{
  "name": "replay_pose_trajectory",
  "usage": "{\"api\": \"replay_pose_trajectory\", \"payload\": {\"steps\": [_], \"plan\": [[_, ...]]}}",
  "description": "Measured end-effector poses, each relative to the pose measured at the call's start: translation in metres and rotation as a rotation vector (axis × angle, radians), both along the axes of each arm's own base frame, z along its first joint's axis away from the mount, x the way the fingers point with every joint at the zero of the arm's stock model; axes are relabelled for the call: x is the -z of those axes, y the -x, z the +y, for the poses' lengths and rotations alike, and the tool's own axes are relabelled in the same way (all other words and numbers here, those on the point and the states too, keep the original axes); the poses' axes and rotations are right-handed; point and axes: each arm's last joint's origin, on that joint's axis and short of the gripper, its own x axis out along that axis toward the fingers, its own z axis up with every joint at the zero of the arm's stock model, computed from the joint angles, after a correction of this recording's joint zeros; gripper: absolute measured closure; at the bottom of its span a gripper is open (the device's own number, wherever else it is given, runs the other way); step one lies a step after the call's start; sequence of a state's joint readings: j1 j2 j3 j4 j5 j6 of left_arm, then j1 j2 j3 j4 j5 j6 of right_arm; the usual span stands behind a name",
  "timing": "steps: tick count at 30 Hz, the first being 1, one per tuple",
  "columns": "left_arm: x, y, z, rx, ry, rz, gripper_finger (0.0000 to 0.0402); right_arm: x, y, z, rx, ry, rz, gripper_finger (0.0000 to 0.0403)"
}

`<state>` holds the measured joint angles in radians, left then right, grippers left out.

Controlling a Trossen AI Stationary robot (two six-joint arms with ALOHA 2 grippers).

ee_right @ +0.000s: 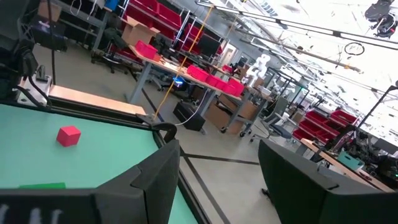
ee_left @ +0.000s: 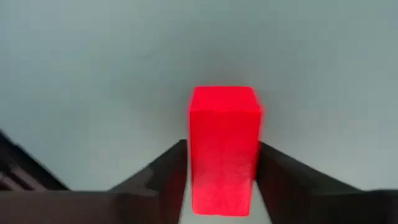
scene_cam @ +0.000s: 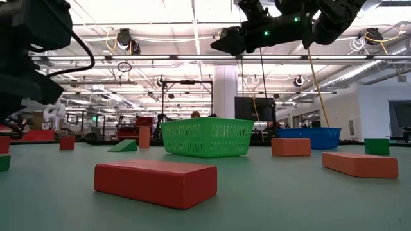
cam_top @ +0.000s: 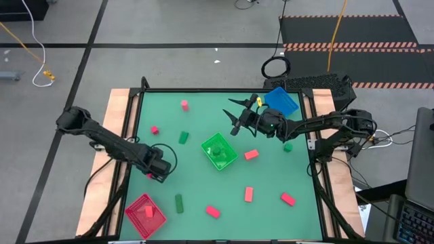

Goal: Sort & place blocks by color
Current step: Put the light pink block into the blue bin

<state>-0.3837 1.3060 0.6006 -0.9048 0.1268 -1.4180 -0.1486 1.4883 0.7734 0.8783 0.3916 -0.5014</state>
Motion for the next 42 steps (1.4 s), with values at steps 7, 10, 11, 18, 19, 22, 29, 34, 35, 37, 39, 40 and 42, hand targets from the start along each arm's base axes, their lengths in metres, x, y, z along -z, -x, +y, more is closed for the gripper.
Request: {"api": "replay_pose_trajectory", "payload": {"steps": [7,10,11,18,19,22,29,34,35,37,39,40,42], "plan": [[-0.012,-0.019,0.007,0.083,0.03,-0.155,0.0272,0.0,0.0,0.0,0.0,0.0,0.0,0.0188],[-0.03,-0.038,0.017,0.16,-0.023,-0.359,0.0272,-0.001,0.0,0.0,0.0,0.002,-0.008,0.0188],[-0.037,-0.044,0.021,0.192,-0.06,-0.422,0.0272,-0.001,0.0,0.0,0.0,0.003,-0.014,0.0188],[-0.088,-0.075,0.059,0.402,-0.487,-0.732,0.0272,-0.031,0.015,0.007,-0.137,-0.145,-0.207,0.0188],[-0.094,-0.08,0.063,0.432,-0.54,-0.779,0.0272,-0.034,0.017,0.008,-0.179,-0.18,-0.223,0.0188],[-0.106,-0.091,0.072,0.529,-0.66,-0.889,0.0272,-0.037,0.023,0.008,-0.294,-0.277,-0.274,0.0188],[-0.117,-0.121,0.086,0.673,-0.773,-1.149,0.0272,-0.024,0.019,0.005,-0.394,-0.345,-0.25,0.0188],[-0.109,-0.137,0.09,0.765,-0.802,-1.222,0.0272,-0.019,0.013,0.005,-0.434,-0.363,-0.288,0.0188],[-0.108,-0.14,0.091,0.782,-0.812,-1.23,0.0272,-0.018,0.012,0.006,-0.455,-0.374,-0.288,0.0188],[-0.106,-0.145,0.094,0.797,-0.84,-1.254,0.0272,-0.016,0.011,0.006,-0.484,-0.388,-0.294,0.0188],[-0.104,-0.148,0.099,0.794,-0.857,-1.262,0.0272,-0.015,0.009,0.006,-0.49,-0.398,-0.298,0.0188],[-0.104,-0.149,0.101,0.787,-0.867,-1.269,0.0272,-0.014,0.009,0.006,-0.491,-0.402,-0.294,0.0188],[-0.105,-0.149,0.107,0.775,-0.881,-1.282,0.0272,-0.011,0.008,0.006,-0.503,-0.412,-0.279,0.0188]]}}
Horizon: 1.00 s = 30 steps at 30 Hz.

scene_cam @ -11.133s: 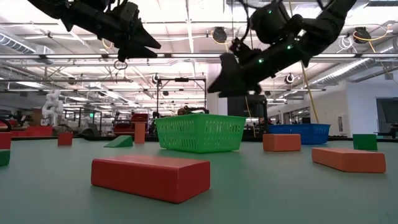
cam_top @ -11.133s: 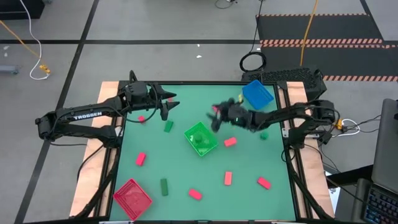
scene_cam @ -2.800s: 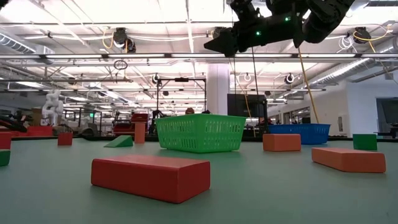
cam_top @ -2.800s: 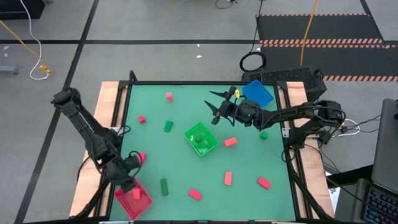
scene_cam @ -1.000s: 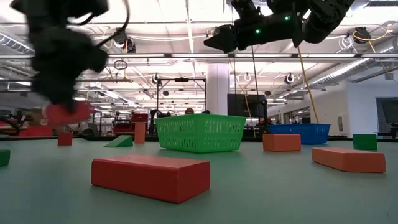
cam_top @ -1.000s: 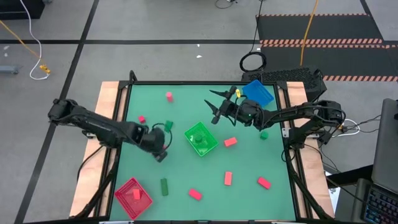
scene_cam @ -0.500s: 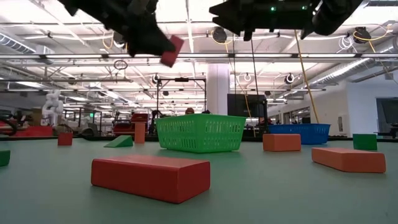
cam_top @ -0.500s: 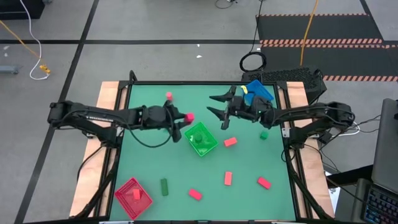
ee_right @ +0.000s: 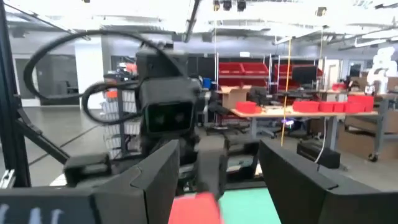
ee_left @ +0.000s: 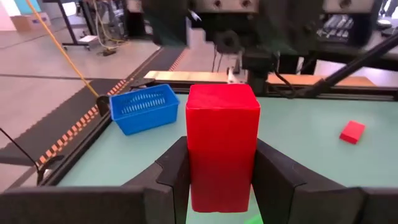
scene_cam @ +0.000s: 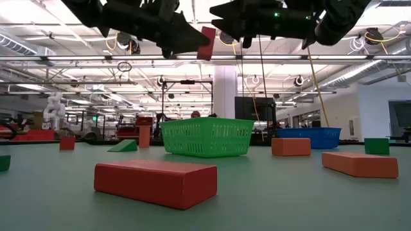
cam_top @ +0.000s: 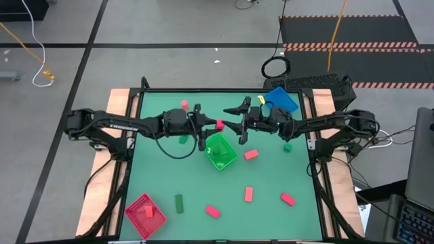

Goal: Sort & place blocks by color
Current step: Put the light pink block into the blue bin

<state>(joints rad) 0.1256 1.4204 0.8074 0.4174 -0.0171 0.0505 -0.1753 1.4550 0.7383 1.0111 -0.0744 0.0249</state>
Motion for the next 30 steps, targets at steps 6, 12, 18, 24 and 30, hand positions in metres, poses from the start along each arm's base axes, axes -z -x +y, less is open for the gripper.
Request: {"api": "replay_pose_trajectory", "payload": {"steps": [6,12,18,24,30], "plan": [[-0.001,0.001,0.009,0.056,0.017,-0.01,0.0272,0.003,-0.001,0.0,-0.017,-0.018,0.021,0.0188],[-0.001,0.001,0.004,0.086,0.028,-0.011,0.0272,0.003,-0.002,0.002,-0.017,-0.026,0.02,0.0188],[-0.003,0.0,0.001,0.103,0.045,-0.033,0.0272,0.013,-0.01,0.001,-0.046,-0.069,0.017,0.0188],[-0.002,0.0,0.001,0.101,0.054,-0.025,0.0272,0.017,-0.02,0.006,-0.099,-0.083,0.033,0.0188],[-0.001,0.0,0.002,0.104,0.056,-0.014,0.0272,0.02,-0.027,0.012,-0.134,-0.055,0.049,0.0188]]}}
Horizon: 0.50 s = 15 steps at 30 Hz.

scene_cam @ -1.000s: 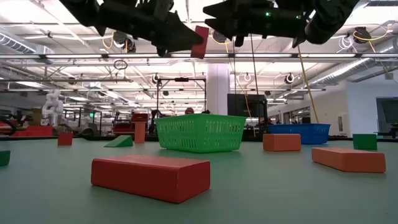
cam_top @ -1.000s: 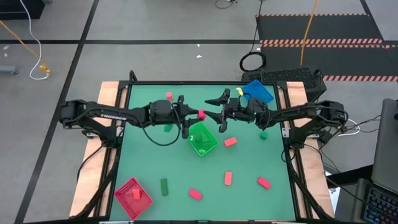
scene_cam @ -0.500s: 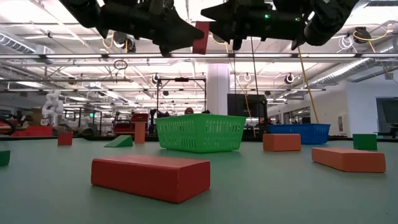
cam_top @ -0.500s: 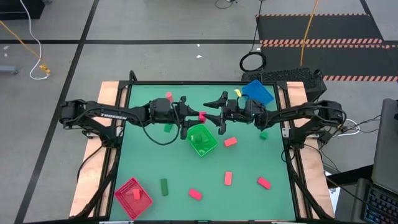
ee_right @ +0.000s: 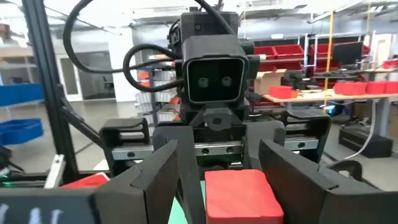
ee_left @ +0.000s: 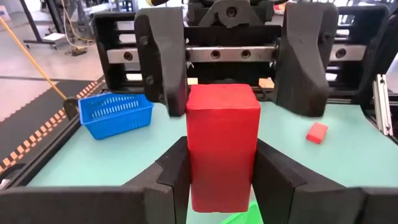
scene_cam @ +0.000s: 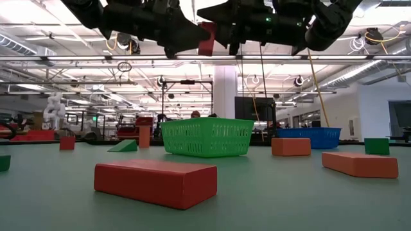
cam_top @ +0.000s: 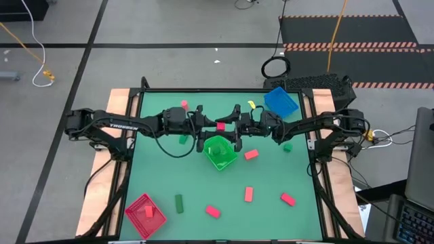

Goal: Sort & place blocks by color
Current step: Put the light pink block into the blue bin

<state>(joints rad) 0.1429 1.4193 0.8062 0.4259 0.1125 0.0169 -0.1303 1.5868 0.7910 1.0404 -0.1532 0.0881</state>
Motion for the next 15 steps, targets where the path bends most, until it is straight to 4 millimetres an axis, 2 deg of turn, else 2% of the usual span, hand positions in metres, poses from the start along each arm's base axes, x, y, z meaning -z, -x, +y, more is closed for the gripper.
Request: {"api": "replay_pose_trajectory", "payload": {"steps": [8,15], "plan": [[0.0003,0.0,-0.0002,0.011,0.01,0.003,0.0272,0.0037,-0.0006,-0.0001,0.0,0.025,0.033,0.0204],[0.0004,0.0,-0.0005,0.02,-0.008,0.005,0.0271,0.0053,-0.0008,-0.0004,0.014,0.098,0.048,0.0281]]}}
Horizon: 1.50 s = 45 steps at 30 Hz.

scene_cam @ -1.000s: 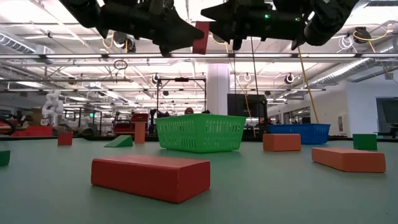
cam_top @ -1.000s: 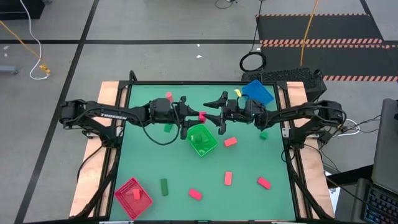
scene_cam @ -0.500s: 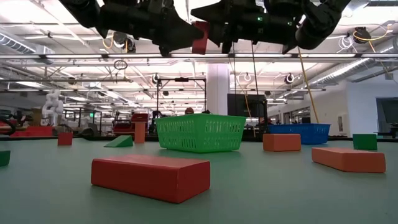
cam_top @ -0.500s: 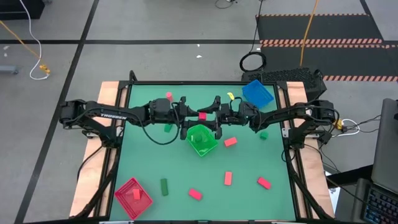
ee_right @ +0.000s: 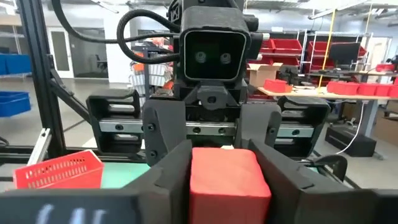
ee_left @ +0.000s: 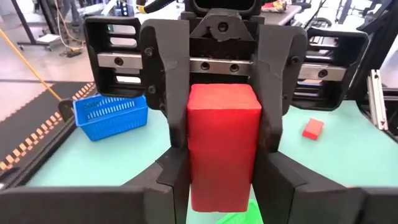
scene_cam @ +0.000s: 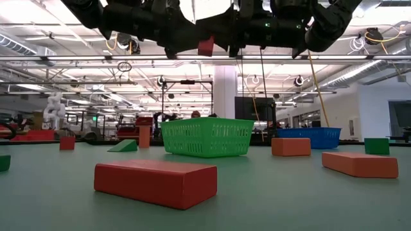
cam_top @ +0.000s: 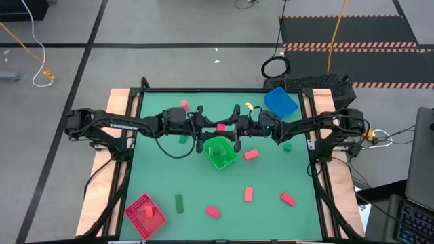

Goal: Sort & place blocks by color
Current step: Put the light pink block into the blue bin

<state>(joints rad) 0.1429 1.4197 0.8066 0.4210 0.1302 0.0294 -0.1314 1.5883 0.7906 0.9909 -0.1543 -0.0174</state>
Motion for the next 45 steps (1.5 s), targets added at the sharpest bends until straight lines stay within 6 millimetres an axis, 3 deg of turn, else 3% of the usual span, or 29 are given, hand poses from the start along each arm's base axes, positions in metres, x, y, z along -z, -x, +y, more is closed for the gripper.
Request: {"api": "replay_pose_trajectory", "payload": {"steps": [9,15,22,29,37,45], "plan": [[0.002,0.0,0.002,-0.071,0.011,0.019,0.0106,0.001,0.001,-0.001,0.04,0.163,0.034,0.028],[-0.002,0.009,0.004,-0.145,-0.021,0.072,0.0056,0.0,0.004,-0.011,0.096,0.18,0.046,0.028],[-0.021,0.034,0.002,-0.253,-0.02,0.105,0.0068,0.002,0.009,-0.034,0.168,0.174,0.088,0.028],[-0.03,0.062,0.001,-0.407,-0.011,0.195,0.0107,0.022,0.023,-0.076,0.403,0.186,0.324,0.028],[-0.029,0.07,0.002,-0.5,-0.042,0.242,0.0145,0.042,0.054,-0.123,0.776,0.166,0.607,0.028],[-0.027,0.071,0.002,-0.512,-0.052,0.261,0.016,0.051,0.078,-0.15,0.953,0.103,0.733,0.028]]}}
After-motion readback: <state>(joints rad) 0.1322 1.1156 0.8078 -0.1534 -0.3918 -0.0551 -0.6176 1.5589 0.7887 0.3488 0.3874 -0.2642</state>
